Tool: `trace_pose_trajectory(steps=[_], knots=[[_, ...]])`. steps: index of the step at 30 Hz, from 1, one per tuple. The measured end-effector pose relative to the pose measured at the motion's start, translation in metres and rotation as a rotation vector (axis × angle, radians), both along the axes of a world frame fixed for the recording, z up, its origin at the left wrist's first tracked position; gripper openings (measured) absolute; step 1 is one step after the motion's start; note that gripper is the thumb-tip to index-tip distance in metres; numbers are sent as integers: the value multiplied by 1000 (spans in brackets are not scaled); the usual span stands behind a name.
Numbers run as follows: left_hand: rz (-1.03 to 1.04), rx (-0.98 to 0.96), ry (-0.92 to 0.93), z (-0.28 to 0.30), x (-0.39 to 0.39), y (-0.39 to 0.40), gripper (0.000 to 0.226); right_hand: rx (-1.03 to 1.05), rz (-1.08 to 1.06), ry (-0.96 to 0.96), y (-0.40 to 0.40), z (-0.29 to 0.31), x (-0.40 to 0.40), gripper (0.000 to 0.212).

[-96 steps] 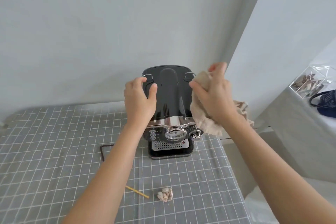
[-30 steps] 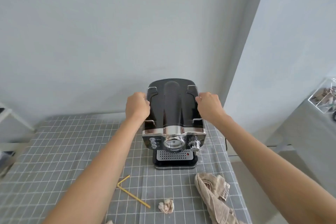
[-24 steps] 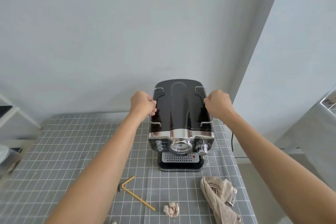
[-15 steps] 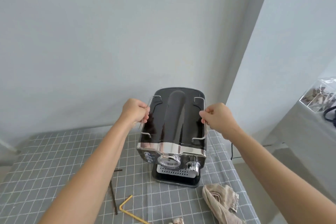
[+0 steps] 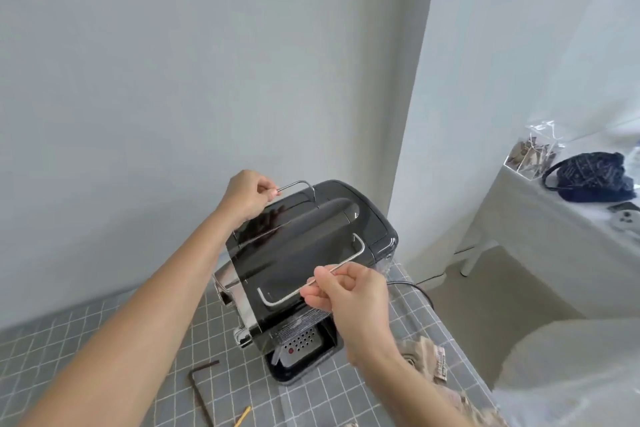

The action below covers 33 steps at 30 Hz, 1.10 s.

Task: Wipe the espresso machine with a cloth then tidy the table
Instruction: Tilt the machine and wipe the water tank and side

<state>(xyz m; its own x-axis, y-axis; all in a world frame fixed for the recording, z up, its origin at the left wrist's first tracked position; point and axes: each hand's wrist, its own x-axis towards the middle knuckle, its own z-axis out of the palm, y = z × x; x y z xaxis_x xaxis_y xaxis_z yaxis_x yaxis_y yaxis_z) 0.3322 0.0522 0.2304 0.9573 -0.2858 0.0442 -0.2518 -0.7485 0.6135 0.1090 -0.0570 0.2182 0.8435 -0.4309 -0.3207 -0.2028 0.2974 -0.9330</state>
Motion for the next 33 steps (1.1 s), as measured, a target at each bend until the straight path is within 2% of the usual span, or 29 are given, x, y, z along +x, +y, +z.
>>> trace_pose_trajectory(steps=[8, 12, 14, 17, 19, 21, 23, 24, 25, 27, 29, 31, 33], knots=[[-90, 57, -55, -12, -7, -9, 15, 113, -83, 9, 19, -14, -10, 10], [-67, 48, -76, -18, -12, -15, 15, 82, -39, -16, 13, -19, -15, 10], [-29, 40, -71, -19, -15, -17, 16, -40, 92, -4, 1, -25, -21, 14], [7, 95, -90, -21, -22, -19, 16, -379, 316, 37, -31, -54, -43, 19], [15, 158, -171, -20, -34, -22, 22, -644, 297, 153, -64, -91, -65, 18], [-7, 148, -238, -17, -59, -32, 33, -924, 262, 392, -98, -140, -87, 42], [-77, 117, -239, -12, -86, -46, 36, -1039, 371, 662, -128, -190, -106, 75], [-110, 109, -210, -12, -97, -53, 36, -1054, 472, 748, -139, -210, -113, 83], [-134, 102, -160, -13, -107, -60, 37, -1072, 561, 780, -146, -226, -119, 80], [-122, 106, -9, -14, -119, -77, 42, -1111, 613, 689, -153, -240, -127, 49], [-101, 219, 105, -19, -124, -92, 50, -1135, 496, 518, -157, -243, -133, 32], [-100, 385, 138, -25, -127, -104, 57, -1049, 233, 309, -155, -234, -137, 37], [-87, 465, 120, -31, -128, -112, 67, -745, -33, 176, -150, -213, -134, 42]])
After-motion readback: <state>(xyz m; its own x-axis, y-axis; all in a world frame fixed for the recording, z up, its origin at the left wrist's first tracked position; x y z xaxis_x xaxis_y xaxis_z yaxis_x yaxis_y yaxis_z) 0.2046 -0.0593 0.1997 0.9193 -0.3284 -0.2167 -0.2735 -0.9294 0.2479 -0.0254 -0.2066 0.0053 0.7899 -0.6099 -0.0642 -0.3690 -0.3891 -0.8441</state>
